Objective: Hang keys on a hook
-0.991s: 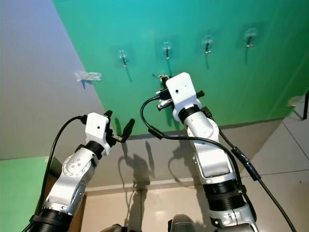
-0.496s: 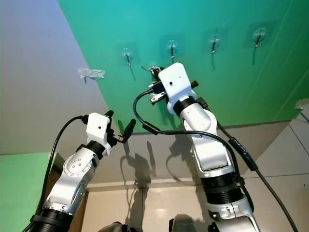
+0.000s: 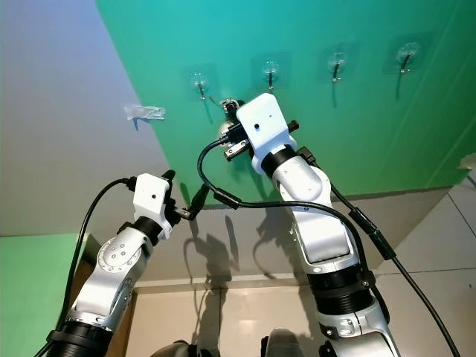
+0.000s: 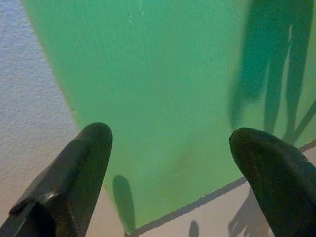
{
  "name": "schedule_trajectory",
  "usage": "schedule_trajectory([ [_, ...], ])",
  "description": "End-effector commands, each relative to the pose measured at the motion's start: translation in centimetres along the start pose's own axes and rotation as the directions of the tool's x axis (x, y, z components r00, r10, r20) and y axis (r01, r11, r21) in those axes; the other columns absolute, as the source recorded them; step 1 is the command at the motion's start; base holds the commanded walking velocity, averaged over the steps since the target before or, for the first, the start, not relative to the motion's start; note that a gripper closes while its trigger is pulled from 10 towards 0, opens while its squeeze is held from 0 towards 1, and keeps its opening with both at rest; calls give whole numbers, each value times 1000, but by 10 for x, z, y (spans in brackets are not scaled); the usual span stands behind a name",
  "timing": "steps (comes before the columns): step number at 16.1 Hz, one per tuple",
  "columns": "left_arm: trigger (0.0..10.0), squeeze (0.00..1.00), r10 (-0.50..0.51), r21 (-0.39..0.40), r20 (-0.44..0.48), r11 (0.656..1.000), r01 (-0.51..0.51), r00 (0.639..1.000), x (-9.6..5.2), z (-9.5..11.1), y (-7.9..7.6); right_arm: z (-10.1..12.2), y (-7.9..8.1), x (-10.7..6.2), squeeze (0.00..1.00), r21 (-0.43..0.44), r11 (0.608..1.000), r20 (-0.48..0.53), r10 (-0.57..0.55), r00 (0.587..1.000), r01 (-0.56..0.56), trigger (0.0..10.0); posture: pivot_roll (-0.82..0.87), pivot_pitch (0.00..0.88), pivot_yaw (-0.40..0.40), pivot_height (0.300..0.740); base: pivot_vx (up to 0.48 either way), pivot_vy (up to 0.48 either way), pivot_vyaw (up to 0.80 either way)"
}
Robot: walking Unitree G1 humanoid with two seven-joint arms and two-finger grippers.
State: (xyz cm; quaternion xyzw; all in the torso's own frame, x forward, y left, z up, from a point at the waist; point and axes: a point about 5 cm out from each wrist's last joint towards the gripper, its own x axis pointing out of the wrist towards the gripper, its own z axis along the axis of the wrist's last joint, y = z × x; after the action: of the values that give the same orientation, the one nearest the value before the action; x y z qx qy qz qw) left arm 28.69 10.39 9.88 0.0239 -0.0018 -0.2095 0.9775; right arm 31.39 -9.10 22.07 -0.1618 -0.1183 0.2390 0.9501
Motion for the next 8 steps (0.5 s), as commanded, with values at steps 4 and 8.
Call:
schedule_trajectory([
  [4, 10000, 0, -9, 8, 15, 1000, 9, 1000, -1, 2, -1, 19, 2, 7, 0, 6, 1000, 57, 18, 998, -18, 0, -254, 40, 118, 720, 0, 0, 0],
  [8, 10000, 0, -7, 9, 20, 1000, 6, 1000, -1, 3, -2, 20, -5, 11, 0, -5, 1000, 58, -31, 998, 31, 0, -250, 32, 111, 720, 0, 0, 0],
])
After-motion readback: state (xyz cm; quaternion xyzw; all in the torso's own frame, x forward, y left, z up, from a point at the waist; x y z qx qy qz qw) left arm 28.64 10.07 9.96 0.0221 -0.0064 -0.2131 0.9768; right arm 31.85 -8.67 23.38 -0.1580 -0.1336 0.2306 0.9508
